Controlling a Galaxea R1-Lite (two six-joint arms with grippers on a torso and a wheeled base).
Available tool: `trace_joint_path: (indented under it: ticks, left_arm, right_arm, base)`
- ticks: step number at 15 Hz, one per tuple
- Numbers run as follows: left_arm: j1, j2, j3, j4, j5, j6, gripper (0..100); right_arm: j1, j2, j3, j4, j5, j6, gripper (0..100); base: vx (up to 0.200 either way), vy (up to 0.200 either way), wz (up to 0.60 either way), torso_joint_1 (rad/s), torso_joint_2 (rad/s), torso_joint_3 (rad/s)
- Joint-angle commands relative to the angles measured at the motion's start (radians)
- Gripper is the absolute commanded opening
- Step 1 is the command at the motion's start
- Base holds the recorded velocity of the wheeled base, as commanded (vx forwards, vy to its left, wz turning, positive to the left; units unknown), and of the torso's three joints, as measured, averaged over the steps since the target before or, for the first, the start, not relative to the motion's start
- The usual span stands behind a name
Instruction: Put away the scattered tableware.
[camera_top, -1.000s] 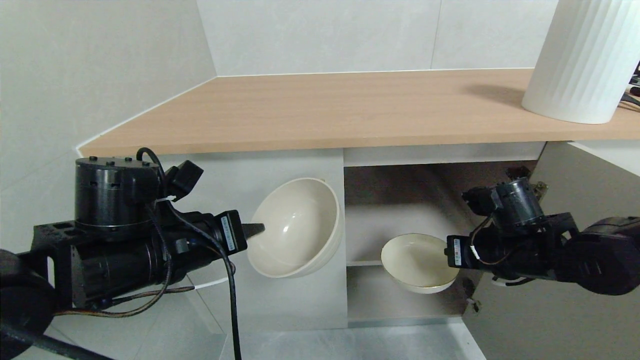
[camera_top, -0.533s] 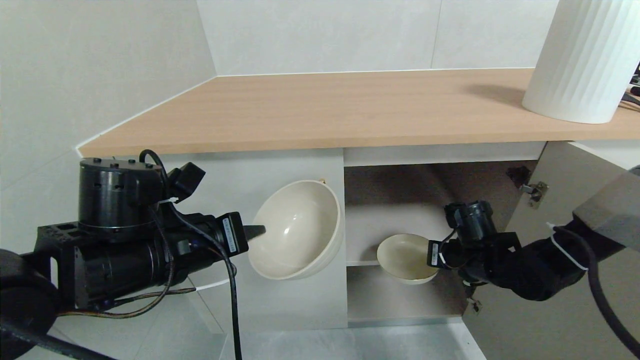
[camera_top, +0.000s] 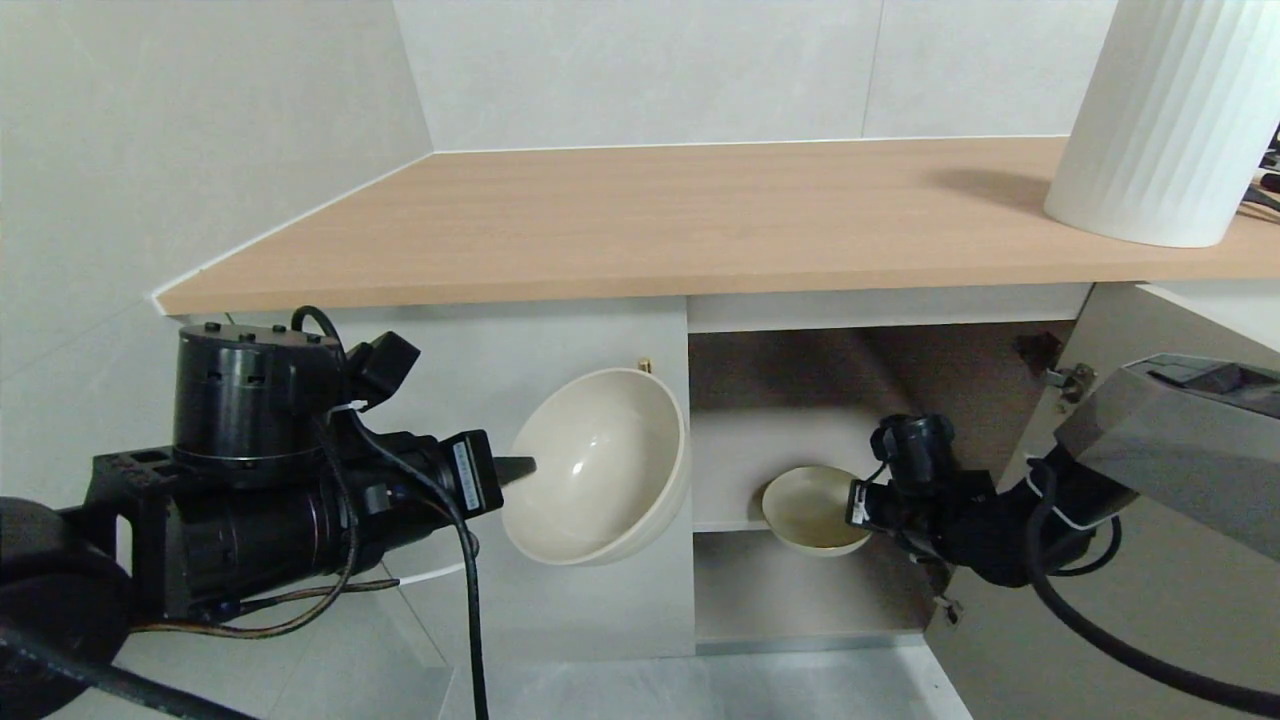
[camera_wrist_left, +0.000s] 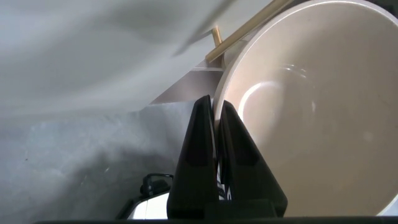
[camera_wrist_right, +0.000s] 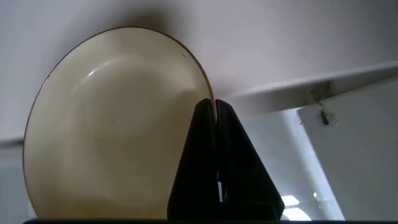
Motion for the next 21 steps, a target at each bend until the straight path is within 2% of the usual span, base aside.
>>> trace_joint_path:
  ticks: [1, 8, 11, 21]
  left_arm:
    - [0.000, 0.011, -0.001, 0.000, 0.001, 0.000, 0]
    - [-0.001, 0.020, 0.001, 0.000, -0.001, 0.000, 0]
    - [-0.001, 0.034, 0.001, 0.000, 0.001, 0.000, 0]
    - [-0.001, 0.040, 0.001, 0.000, 0.001, -0.002, 0]
  right_arm:
    - [-0.007, 0.068, -0.049, -0.001, -0.022, -0.001, 0]
    - [-0.033, 0.143, -0.156, -0.004, -0.053, 0.016, 0]
    - [-0.051, 0.183, -0.242, 0.002, -0.087, 0.015, 0]
    - [-0.053, 0.211, -0.308, -0.002, -0.119, 0.016, 0]
  base:
    - [0.000, 0.000, 0.00, 0.000, 0.00, 0.000]
    - [0.000, 0.000, 0.00, 0.000, 0.00, 0.000]
    - [0.000, 0.000, 0.00, 0.000, 0.00, 0.000]
    - [0.000, 0.000, 0.00, 0.000, 0.00, 0.000]
